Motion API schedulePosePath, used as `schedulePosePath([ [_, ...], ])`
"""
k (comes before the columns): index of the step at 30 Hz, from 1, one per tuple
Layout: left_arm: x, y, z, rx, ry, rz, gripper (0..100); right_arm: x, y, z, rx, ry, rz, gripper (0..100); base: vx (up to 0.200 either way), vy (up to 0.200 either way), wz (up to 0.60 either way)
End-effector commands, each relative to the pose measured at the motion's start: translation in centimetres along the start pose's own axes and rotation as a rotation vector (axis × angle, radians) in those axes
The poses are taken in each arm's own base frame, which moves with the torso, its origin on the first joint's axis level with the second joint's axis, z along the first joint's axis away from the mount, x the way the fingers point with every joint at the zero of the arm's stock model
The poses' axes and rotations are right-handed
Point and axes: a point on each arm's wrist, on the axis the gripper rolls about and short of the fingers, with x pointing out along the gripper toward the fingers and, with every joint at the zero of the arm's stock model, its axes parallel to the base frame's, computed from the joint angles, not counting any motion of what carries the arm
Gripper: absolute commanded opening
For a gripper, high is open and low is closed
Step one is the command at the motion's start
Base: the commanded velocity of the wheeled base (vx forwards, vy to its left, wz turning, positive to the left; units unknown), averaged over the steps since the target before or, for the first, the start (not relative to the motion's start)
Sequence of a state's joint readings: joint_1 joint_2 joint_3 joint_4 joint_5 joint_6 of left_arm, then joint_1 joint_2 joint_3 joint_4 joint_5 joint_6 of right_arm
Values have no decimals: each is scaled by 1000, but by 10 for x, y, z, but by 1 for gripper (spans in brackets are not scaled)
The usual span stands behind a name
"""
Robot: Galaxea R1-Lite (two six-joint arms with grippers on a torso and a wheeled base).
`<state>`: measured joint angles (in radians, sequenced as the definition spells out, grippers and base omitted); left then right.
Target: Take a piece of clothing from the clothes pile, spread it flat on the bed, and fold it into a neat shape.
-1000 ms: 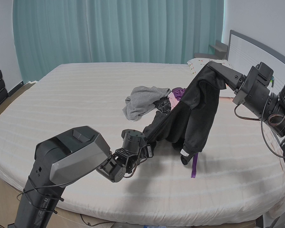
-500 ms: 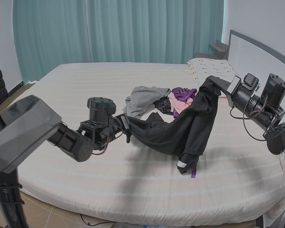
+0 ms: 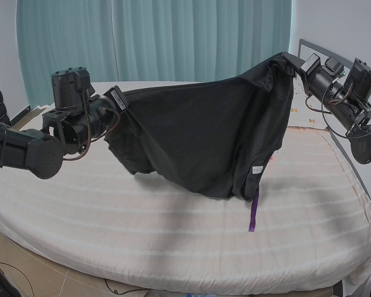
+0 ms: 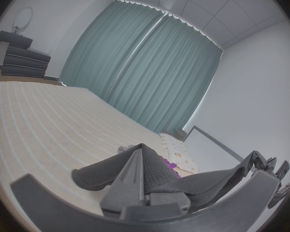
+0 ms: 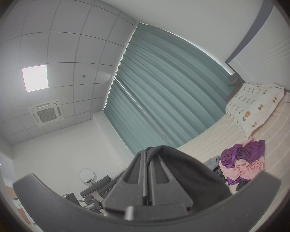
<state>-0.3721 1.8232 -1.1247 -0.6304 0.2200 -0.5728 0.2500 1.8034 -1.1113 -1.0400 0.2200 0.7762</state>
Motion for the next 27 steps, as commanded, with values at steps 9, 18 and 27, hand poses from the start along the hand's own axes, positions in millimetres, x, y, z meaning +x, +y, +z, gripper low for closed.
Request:
schedulePosePath([
  [9, -9, 24, -35, -94, 86, 50, 0, -31, -52, -75, 80, 266, -154, 0, 0, 0, 0],
  [18, 2, 28, -62, -139, 138, 71, 0, -26, -49, -80, 70, 250, -120, 0, 0, 0, 0],
  [27, -4, 37, -74, -145, 179, 104, 0, -45, -31, -89, 79, 301, -102, 0, 0, 0, 0],
])
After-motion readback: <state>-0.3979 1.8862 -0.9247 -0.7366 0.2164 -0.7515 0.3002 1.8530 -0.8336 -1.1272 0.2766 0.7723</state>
